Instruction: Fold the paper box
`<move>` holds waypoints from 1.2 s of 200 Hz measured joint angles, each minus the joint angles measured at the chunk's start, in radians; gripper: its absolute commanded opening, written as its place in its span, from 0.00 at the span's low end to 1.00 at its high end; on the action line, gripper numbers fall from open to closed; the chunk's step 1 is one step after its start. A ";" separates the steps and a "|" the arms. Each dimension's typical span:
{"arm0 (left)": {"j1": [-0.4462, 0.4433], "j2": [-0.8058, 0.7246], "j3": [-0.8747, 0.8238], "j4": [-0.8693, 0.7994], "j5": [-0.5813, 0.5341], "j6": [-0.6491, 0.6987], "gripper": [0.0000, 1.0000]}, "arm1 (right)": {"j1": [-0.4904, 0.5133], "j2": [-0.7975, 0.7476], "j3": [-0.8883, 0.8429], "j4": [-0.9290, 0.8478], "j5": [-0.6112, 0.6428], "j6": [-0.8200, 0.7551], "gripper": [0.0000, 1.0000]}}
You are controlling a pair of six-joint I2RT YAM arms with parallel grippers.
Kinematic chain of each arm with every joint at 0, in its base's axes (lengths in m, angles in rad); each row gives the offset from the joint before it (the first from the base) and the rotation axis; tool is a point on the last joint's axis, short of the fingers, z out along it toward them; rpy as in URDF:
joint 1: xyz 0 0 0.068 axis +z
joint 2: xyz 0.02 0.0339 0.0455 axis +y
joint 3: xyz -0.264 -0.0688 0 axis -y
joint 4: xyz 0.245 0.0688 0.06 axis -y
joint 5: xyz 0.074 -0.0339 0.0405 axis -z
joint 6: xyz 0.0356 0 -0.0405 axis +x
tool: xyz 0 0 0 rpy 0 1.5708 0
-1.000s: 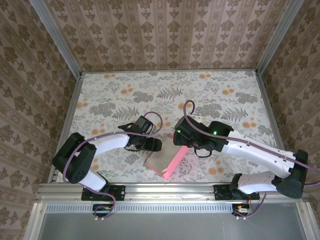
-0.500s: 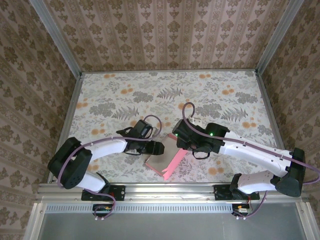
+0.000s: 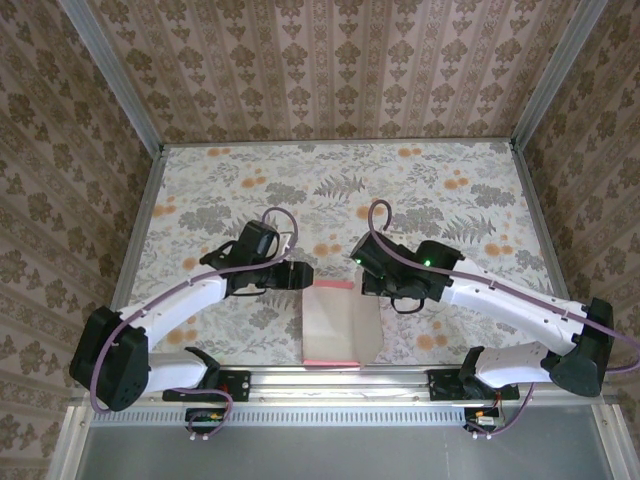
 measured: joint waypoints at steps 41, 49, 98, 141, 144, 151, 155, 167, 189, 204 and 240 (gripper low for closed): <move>0.009 0.003 0.018 -0.026 0.008 0.048 0.68 | -0.073 0.042 0.076 -0.032 -0.048 -0.266 0.00; 0.011 0.004 0.027 -0.036 0.008 0.060 0.68 | -0.080 0.071 0.115 -0.039 -0.052 -0.334 0.00; 0.033 0.005 0.066 -0.068 0.003 0.098 0.68 | -0.092 0.305 0.390 -0.049 -0.087 -0.753 0.00; 0.074 0.006 0.068 -0.077 -0.019 0.097 0.66 | -0.108 0.444 0.502 -0.010 -0.173 -1.014 0.24; 0.077 0.006 0.068 -0.077 -0.020 0.097 0.66 | -0.109 0.452 0.511 -0.007 -0.177 -1.023 0.26; 0.085 0.006 0.067 -0.076 -0.023 0.097 0.66 | -0.113 0.468 0.531 -0.003 -0.185 -1.050 0.30; 0.089 0.006 0.066 -0.077 -0.025 0.097 0.66 | -0.115 0.474 0.540 -0.001 -0.188 -1.055 0.32; 0.100 0.006 0.063 -0.077 -0.031 0.096 0.63 | -0.121 0.480 0.562 0.007 -0.195 -1.080 0.37; 0.117 0.006 0.056 -0.077 -0.035 0.092 0.59 | -0.124 0.449 0.575 0.032 -0.219 -1.070 0.40; 0.128 0.013 0.048 -0.077 -0.034 0.090 0.58 | -0.120 0.393 0.555 0.063 -0.241 -1.036 0.40; 0.177 0.060 0.028 -0.074 -0.012 0.090 0.55 | -0.046 0.110 0.299 0.234 -0.274 -0.883 0.29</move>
